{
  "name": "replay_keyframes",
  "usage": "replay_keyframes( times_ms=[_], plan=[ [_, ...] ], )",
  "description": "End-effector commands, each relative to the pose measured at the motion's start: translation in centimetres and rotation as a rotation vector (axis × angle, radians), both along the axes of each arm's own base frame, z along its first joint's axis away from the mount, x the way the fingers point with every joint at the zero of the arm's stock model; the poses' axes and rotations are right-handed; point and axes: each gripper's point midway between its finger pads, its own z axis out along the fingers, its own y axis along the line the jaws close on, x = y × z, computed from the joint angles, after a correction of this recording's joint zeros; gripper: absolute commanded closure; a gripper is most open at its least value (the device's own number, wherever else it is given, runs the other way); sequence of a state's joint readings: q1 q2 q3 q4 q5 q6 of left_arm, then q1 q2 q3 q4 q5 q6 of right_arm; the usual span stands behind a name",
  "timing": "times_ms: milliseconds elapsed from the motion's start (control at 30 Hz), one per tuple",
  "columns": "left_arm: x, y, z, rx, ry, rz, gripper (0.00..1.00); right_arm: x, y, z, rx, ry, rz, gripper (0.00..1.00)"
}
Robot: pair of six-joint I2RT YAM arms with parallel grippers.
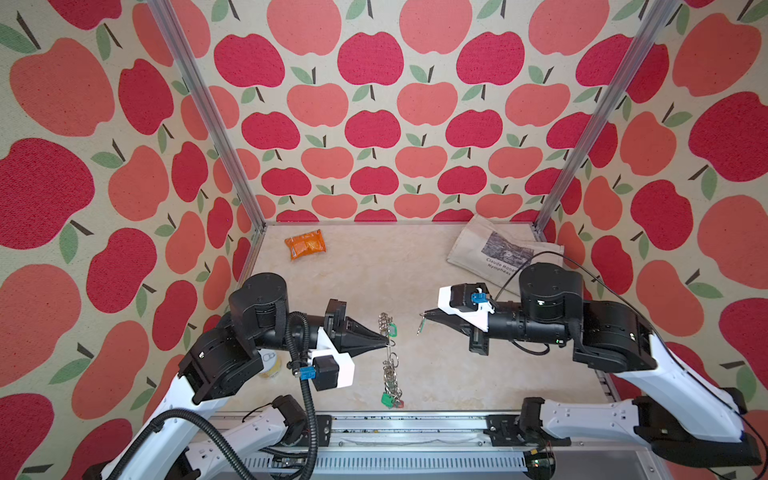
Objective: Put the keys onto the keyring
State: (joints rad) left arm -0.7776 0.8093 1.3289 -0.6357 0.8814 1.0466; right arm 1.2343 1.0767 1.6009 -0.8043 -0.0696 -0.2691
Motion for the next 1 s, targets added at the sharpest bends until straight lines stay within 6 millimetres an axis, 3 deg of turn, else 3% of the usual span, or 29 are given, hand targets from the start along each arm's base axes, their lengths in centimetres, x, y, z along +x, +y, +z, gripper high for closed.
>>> replay_keyframes(
  times_ms=[0, 267, 533, 967],
  plan=[
    [-0.5, 0.4, 1.9, -0.064, -0.027, -0.025, 1.0, -0.1, -0.1, 0.6, 0.005, -0.012, 0.019, 1.0],
    [1.7, -0.4, 4.0, -0.185, 0.244, 0.011, 1.0, 0.1, 0.5, 0.8, 0.029, -0.003, 0.016, 1.0],
    [2.8, -0.7, 6.2, -0.255, 0.442, 0.018, 1.0, -0.6, 1.2, 2.6, 0.106, 0.003, 0.054, 1.0],
    [4.7, -0.6, 6.7, -0.294, 0.636, -0.036, 1.0, -0.6, 1.4, 4.6, 0.182, -0.029, 0.064, 1.0]
  ],
)
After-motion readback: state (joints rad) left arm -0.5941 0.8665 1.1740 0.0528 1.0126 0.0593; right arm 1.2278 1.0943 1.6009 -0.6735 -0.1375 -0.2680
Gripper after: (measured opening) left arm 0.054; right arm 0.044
